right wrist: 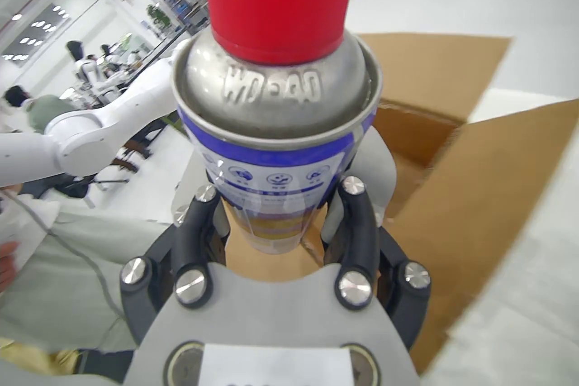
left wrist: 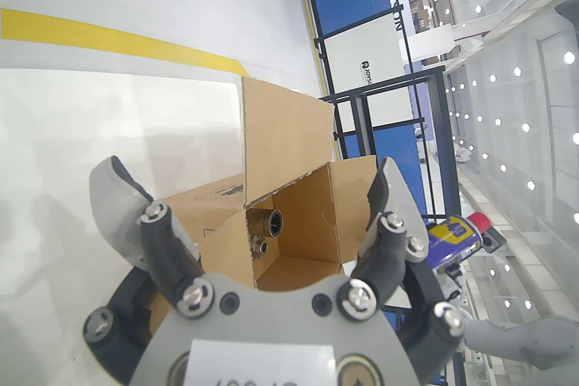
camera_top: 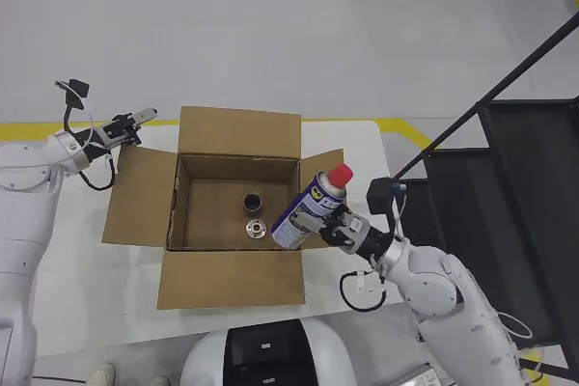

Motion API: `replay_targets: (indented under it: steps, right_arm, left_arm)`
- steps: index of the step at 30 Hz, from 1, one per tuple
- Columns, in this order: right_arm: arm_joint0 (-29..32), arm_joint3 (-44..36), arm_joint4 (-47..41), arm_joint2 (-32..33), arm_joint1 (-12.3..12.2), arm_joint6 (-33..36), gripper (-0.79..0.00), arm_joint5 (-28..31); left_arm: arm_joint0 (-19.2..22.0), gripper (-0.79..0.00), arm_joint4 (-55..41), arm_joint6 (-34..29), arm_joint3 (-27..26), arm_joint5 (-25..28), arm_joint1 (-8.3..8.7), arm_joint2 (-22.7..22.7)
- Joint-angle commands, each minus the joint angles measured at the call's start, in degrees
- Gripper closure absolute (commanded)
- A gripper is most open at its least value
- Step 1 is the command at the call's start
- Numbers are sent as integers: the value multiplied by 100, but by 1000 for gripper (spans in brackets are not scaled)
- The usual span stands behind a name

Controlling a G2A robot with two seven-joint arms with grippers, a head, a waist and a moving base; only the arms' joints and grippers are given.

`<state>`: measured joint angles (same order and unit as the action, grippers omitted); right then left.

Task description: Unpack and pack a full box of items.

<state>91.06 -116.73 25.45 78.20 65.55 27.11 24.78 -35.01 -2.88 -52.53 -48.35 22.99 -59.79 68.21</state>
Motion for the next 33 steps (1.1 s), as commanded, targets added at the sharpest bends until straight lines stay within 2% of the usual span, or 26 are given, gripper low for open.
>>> replay_targets:
  steps: [1, 6, 12, 16, 33]
  right_arm:
    - [-450, 151, -220, -324, 28, 509, 0, -351]
    - [-1368, 714, -379, -1078, 144, 1029, 0, -1423]
    - [-2227, 1289, -589, -1845, 310, 1407, 0, -2218]
    - [-2624, 1605, -981, -2123, 411, 1566, 0, -2632]
    - [-2747, 1695, -1007, -2188, 437, 1555, 0, -2671]
  left_arm:
    - [0, -785, -3, 0, 0, 0, 0, 0]
    - [0, -785, -3, 0, 0, 0, 0, 0]
    - [0, -785, -3, 0, 0, 0, 0, 0]
    - [0, -785, -3, 0, 0, 0, 0, 0]
    - [0, -785, -3, 0, 0, 0, 0, 0]
